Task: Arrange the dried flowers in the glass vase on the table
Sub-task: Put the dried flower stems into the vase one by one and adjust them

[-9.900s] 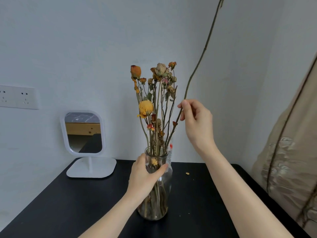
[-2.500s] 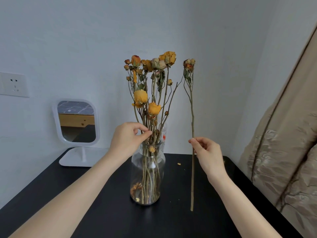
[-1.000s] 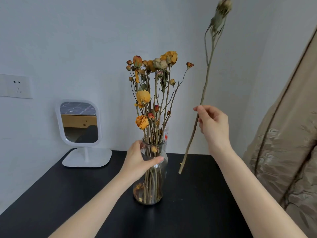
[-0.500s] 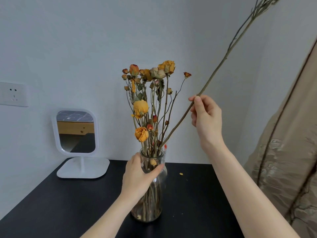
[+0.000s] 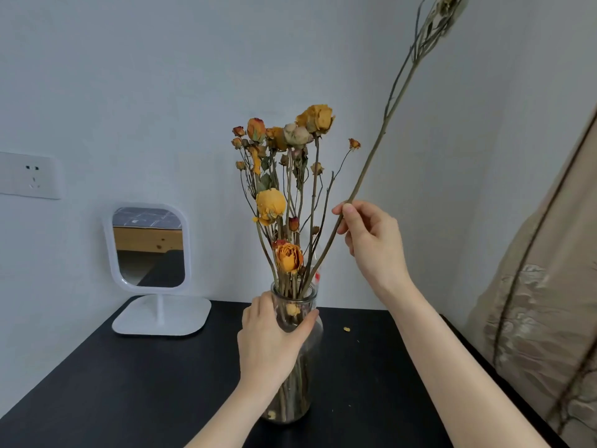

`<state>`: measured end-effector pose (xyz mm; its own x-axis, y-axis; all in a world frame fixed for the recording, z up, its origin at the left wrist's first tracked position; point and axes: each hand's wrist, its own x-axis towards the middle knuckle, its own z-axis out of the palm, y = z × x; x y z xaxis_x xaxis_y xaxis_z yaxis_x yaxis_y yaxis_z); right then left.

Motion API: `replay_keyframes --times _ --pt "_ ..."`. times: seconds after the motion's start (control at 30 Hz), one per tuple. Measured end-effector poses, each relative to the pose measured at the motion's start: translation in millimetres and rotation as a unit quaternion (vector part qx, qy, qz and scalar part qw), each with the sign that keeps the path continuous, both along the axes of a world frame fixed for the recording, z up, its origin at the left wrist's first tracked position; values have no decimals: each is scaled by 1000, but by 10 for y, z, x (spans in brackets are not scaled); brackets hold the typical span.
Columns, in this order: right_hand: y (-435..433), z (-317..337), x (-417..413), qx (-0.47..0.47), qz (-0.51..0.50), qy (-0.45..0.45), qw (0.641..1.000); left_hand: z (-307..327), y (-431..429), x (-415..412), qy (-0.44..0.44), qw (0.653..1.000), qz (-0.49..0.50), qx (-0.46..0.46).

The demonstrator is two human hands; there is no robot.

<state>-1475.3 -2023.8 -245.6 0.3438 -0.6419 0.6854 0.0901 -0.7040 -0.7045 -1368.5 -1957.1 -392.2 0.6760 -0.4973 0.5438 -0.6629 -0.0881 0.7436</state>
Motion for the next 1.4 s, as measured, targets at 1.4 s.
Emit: replay_keyframes --times 1.4 --pt "-32 -326 187 -8 10 158 987 -26 -23 -8 -5 1000 14 -14"
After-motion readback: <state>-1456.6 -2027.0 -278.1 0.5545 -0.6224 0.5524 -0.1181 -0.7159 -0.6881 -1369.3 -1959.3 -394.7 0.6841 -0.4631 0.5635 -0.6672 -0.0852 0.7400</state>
